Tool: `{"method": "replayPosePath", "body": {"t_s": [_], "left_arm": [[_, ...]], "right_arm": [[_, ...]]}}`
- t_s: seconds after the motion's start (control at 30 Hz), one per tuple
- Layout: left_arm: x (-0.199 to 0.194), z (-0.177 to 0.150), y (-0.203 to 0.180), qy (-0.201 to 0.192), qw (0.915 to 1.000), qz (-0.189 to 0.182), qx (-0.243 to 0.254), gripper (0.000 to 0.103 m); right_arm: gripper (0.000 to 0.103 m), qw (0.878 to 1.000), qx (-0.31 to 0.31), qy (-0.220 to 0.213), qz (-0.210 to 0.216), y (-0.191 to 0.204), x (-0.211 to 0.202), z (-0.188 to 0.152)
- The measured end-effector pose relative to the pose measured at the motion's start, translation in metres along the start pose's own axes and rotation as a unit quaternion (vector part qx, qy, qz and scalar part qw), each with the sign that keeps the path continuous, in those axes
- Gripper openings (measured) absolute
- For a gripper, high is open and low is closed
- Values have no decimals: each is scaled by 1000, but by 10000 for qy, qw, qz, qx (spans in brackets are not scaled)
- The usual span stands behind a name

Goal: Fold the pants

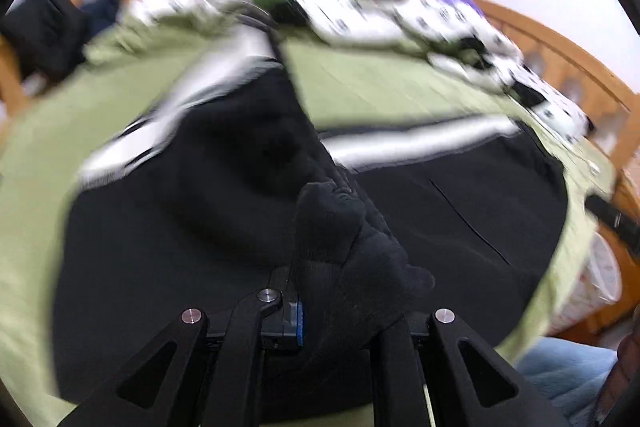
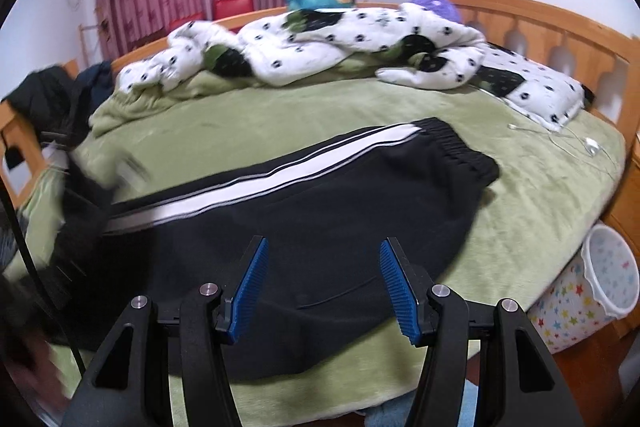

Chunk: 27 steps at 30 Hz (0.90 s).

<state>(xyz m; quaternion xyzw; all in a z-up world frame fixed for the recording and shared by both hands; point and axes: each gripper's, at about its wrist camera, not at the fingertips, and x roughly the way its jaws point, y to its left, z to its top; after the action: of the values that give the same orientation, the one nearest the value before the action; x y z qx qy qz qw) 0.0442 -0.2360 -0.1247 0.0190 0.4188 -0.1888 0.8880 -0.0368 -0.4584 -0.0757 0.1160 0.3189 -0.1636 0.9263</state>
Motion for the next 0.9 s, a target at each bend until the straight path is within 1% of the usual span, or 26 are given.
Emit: {"method": "replayPosePath", "body": {"t_s": [0.03, 0.07, 0.1, 0.13, 0.17, 0.2, 0.23, 0.27, 0.3, 0.33, 0.37, 0.4, 0.43, 0.5, 0.53, 0.57, 0.6, 0.7, 0.8, 0.87, 0.9], "left_arm": [[9, -3, -6, 122, 9999, -12, -13, 9], [17, -9, -12, 169, 9998, 136, 19, 10], [19, -13, -13, 143, 9997, 179, 69, 10], [17, -16, -11, 142, 9998, 47, 119, 10], [11, -19, -9, 166, 9998, -74, 124, 17], [2, -20, 1, 255, 9991, -342, 63, 23], [2, -17, 5, 314, 9984, -476, -6, 39], [-10, -19, 18, 350, 9975, -608, -116, 59], [-25, -22, 32, 291, 9970, -678, -231, 66], [-43, -27, 48, 119, 9967, -739, -303, 71], [-56, -32, 63, -29, 9963, -800, -325, 71], [-70, -38, 76, -143, 9964, -757, -352, 72], [-74, -37, 85, -197, 9968, -669, -391, 73], [-91, -45, 115, -267, 9971, -447, -556, 73], [-96, -47, 127, -264, 9967, -442, -622, 73], [-99, -51, 140, -241, 9965, -380, -699, 73], [-104, -60, 156, -180, 9964, -183, -807, 73], [-107, -77, 183, -95, 9954, 57, -947, 73], [-100, -90, 194, 96, 9957, 55, -914, 73], [-95, -95, 195, 194, 9963, 47, -837, 73], [-91, -97, 194, 199, 9965, 110, -798, 73]], "right_arm": [[57, 9999, 129, 32, 42, -5, 1, 1], [57, 9997, 199, 63, 90, -7, 3, 1], [57, 9994, 270, 126, 188, -7, 5, 2], [57, 9992, 273, 160, 238, -6, 6, 2], [57, 9992, 242, 181, 270, -2, 7, 1], [57, 9992, 183, 198, 300, 2, 8, 1], [57, 9991, 140, 213, 333, 7, 9, -1], [57, 9986, 59, 270, 449, 16, 12, -2], [57, 9981, 2, 316, 537, 23, 13, -3], [57, 9969, -78, 384, 687, 32, 15, -4], [57, 9954, -132, 455, 838, 42, 18, -5], [57, 9934, -189, 543, 993, 51, 21, -7], [57, 9911, -268, 641, 1138, 62, 25, -9], [57, 9861, -446, 824, 1369, 82, 32, -14], [57, 9839, -542, 907, 1439, 92, 36, -18], [57, 9825, -626, 978, 1455, 100, 40, -21], [57, 9817, -687, 1038, 1441, 106, 43, -23], [57, 9796, -781, 1251, 1368, 120, 55, -34], [57, 9763, -778, 1444, 1415, 126, 64, -40], [57, 9755, -768, 1508, 1409, 127, 69, -42], [57, 9747, -761, 1553, 1414, 128, 72, -43]]}}
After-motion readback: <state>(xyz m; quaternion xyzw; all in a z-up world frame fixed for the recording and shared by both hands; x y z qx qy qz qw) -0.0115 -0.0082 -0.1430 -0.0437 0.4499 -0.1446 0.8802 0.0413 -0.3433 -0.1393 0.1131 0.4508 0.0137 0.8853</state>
